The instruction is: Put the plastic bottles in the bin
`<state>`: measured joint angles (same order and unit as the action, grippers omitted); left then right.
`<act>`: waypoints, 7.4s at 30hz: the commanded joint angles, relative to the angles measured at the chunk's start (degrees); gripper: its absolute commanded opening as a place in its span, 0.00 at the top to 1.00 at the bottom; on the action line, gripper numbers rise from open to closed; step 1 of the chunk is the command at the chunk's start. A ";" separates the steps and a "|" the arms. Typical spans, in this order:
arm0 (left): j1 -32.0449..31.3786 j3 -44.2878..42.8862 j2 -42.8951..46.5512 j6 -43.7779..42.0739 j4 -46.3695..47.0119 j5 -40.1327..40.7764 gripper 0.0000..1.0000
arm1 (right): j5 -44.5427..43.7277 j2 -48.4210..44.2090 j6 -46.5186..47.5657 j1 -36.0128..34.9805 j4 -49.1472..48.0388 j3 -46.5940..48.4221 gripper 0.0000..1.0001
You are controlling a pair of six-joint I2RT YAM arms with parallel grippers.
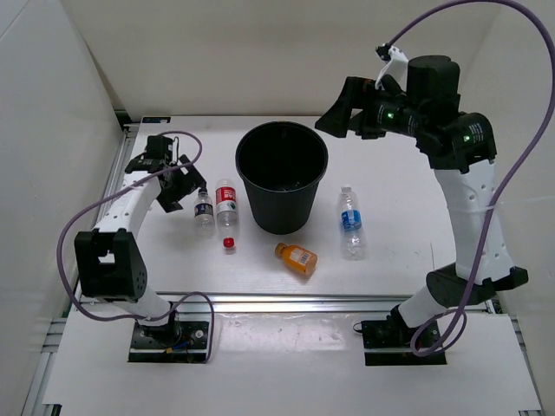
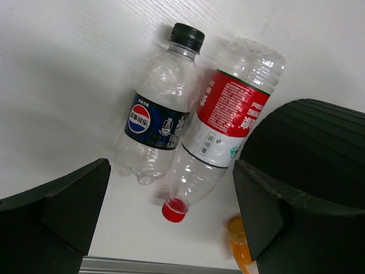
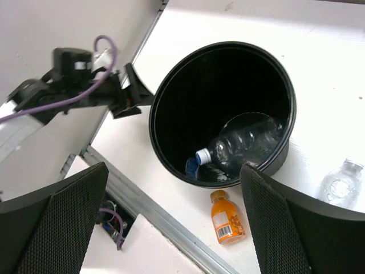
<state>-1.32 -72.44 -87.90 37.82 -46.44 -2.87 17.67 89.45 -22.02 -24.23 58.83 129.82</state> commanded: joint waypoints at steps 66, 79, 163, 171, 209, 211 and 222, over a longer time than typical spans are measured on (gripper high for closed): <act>-18.11 -30.94 7.38 -6.97 -0.94 6.13 0.00 | -9.06 18.99 -4.79 15.01 5.60 -33.67 0.00; -5.81 -9.92 13.45 0.66 0.90 -0.02 0.00 | -8.63 26.92 -0.05 15.62 -0.73 -42.90 0.22; -34.53 -57.27 -17.75 0.07 -3.32 20.71 0.34 | 18.54 5.30 -0.57 12.98 4.98 -3.60 0.00; -36.47 -50.09 -5.22 -2.31 -0.42 32.31 0.00 | 13.36 2.14 0.05 12.98 6.65 -7.47 0.00; -12.65 17.24 38.24 17.64 -11.57 32.67 0.00 | -9.49 -36.03 9.36 -13.29 -58.73 -101.88 0.00; -12.65 18.21 40.16 16.15 -9.91 32.67 0.00 | -9.50 -31.65 9.98 -14.97 -61.01 -101.34 0.00; -12.65 19.36 41.93 16.50 -11.05 33.72 0.00 | -8.97 -17.13 11.03 -22.08 -65.16 -98.18 0.00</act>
<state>-14.35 -53.12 -47.46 55.27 -57.36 30.35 8.29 70.37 -12.75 -44.82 -2.11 29.06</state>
